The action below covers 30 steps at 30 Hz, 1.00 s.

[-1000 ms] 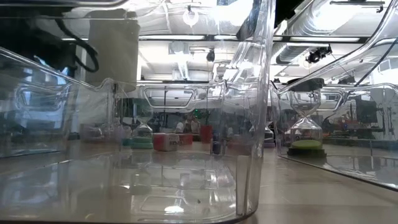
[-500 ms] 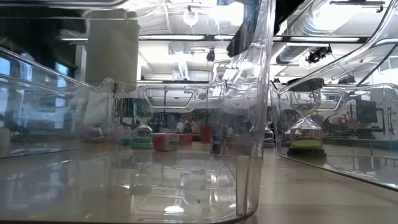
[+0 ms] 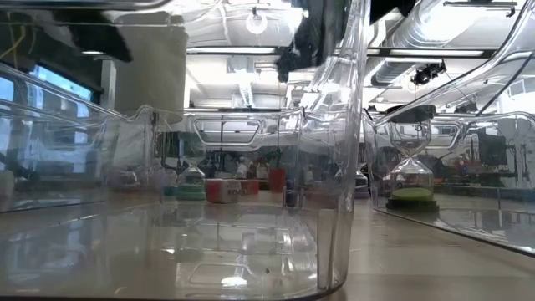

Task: Pick & Place Office items
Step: Put the middle red adapter into the left bin

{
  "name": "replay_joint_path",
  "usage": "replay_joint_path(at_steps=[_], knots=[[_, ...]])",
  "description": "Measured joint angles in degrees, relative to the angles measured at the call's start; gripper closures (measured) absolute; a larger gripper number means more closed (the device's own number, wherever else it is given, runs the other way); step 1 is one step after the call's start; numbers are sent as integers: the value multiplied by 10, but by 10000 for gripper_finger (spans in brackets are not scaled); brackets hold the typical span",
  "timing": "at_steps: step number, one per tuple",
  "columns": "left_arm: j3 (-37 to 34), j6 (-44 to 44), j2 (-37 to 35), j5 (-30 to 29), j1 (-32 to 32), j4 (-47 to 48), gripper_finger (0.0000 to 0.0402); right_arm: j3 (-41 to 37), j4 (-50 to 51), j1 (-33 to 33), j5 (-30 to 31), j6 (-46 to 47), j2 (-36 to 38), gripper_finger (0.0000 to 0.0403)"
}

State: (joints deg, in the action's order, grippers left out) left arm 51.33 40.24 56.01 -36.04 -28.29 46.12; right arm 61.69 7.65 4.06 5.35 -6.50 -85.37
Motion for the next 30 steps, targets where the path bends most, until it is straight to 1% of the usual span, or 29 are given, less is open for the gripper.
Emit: replay_joint_path(at_steps=[3, 5, 7, 10, 12, 18, 21, 26, 28, 30], knots=[[0, -37, 0, -33, 0, -39, 224, 4, -37, 5, 5, 2, -26, 147], [0, -61, 0, -47, 0, -61, 224, 0, -37, 12, 14, 8, -33, 147], [0, -78, 0, -48, 0, -73, 224, 5, -88, 13, 25, 7, -55, 147], [0, -92, 4, -48, 0, -79, 224, 0, -99, 23, 29, 7, -78, 147], [-1, -92, 9, -48, 0, -78, 224, 3, -128, 24, 26, 9, -96, 147], [-1, -91, 39, -48, 0, -79, 224, 2, -133, 26, 27, 20, -125, 147], [-1, -91, 57, -48, 0, -82, 224, 3, -151, 26, 27, 41, -137, 147], [-1, -90, 86, -48, 0, -87, 224, 1, -128, 26, 23, 65, -157, 147], [-1, -90, 95, -48, 0, -88, 224, 2, -130, 26, 31, 70, -156, 147], [-1, -90, 103, -48, 0, -92, 224, 2, -130, 26, 55, 79, -155, 147]])
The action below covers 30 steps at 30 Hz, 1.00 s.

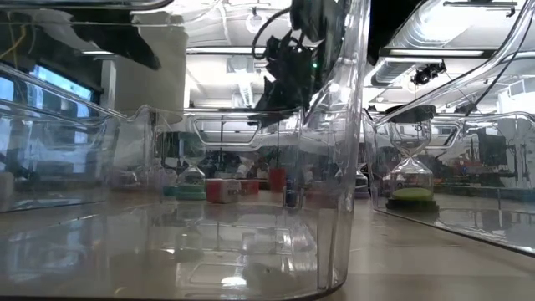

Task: Pick & Place Office items
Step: Put the middle red adapter into the left bin

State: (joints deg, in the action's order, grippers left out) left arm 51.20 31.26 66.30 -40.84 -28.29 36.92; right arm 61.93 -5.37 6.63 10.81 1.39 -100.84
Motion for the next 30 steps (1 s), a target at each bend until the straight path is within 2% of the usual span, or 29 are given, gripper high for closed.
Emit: replay_joint_path(at_steps=[5, 11, 25, 30], knots=[[0, -2, 11, 1, 0, -25, 224, 0, -4, 8, 42, 9, 0, 147], [0, -8, 11, 5, 0, -28, 224, -1, 12, 14, 41, 35, -12, 147], [0, -9, 11, 5, 0, -26, 224, 0, -19, 12, 37, 46, -33, 146], [0, -10, 11, 5, 0, -25, 224, 0, -17, 13, 15, 31, -36, 146]])
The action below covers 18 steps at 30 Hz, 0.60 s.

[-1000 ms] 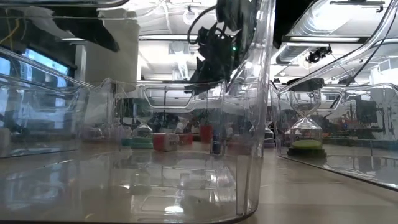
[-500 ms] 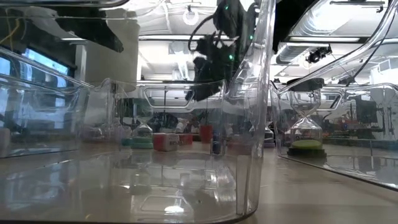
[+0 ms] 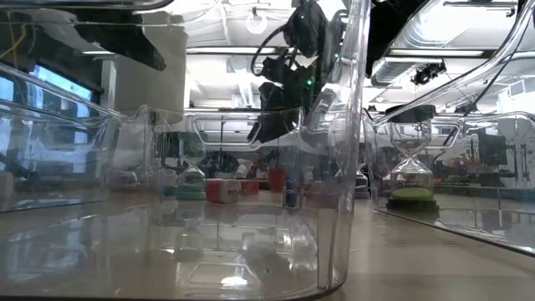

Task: Pick & Place Office items
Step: Put the middle red adapter into the left bin

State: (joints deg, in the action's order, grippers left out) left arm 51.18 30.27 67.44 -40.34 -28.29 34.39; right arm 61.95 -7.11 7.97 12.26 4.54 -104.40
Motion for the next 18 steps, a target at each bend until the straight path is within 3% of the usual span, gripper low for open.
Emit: replay_joint_path(at_steps=[5, 15, 18], knots=[[0, 0, 0, 0, 0, 0, 224, 0, 2, 0, -7, 0, 0, 130], [0, 0, 0, 0, 0, 1, 224, 0, 9, 3, -3, 2, 0, 14], [0, 1, 0, 0, 0, 3, 224, 0, 14, 1, -7, 6, 0, 6]])
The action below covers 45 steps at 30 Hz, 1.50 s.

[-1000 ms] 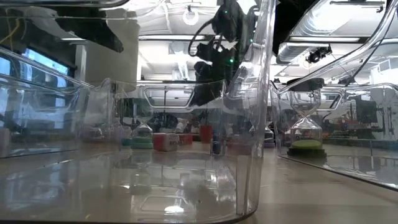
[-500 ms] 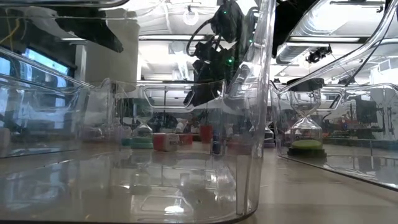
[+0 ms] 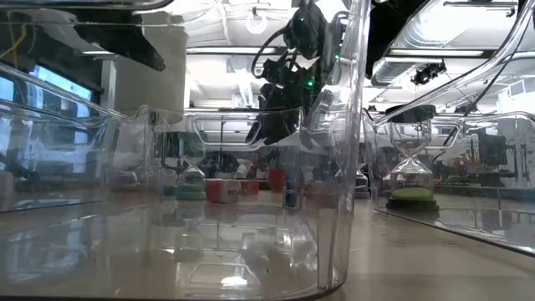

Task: Pick & Place Office items
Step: Put the middle red adapter into the left bin

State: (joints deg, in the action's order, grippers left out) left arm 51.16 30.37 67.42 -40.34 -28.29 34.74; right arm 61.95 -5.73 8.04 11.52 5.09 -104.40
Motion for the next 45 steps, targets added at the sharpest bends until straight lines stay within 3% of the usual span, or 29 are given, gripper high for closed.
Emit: replay_joint_path(at_steps=[9, 16, 25, 33, 45], knots=[[0, 0, 0, 0, 0, 0, 224, -1, -43, 0, 6, 7, -44, 24], [0, 0, 0, 0, 0, 1, 224, -1, -93, 10, 67, -14, -85, 33], [0, 0, 0, 0, 0, 4, 224, 0, -131, 36, 55, -18, -106, 34], [0, 0, 0, 0, 0, 4, 224, 0, -143, 60, -13, 7, -106, 34], [0, 0, 0, 0, 0, 4, 224, 0, -165, 62, -11, 0, -106, 34]])
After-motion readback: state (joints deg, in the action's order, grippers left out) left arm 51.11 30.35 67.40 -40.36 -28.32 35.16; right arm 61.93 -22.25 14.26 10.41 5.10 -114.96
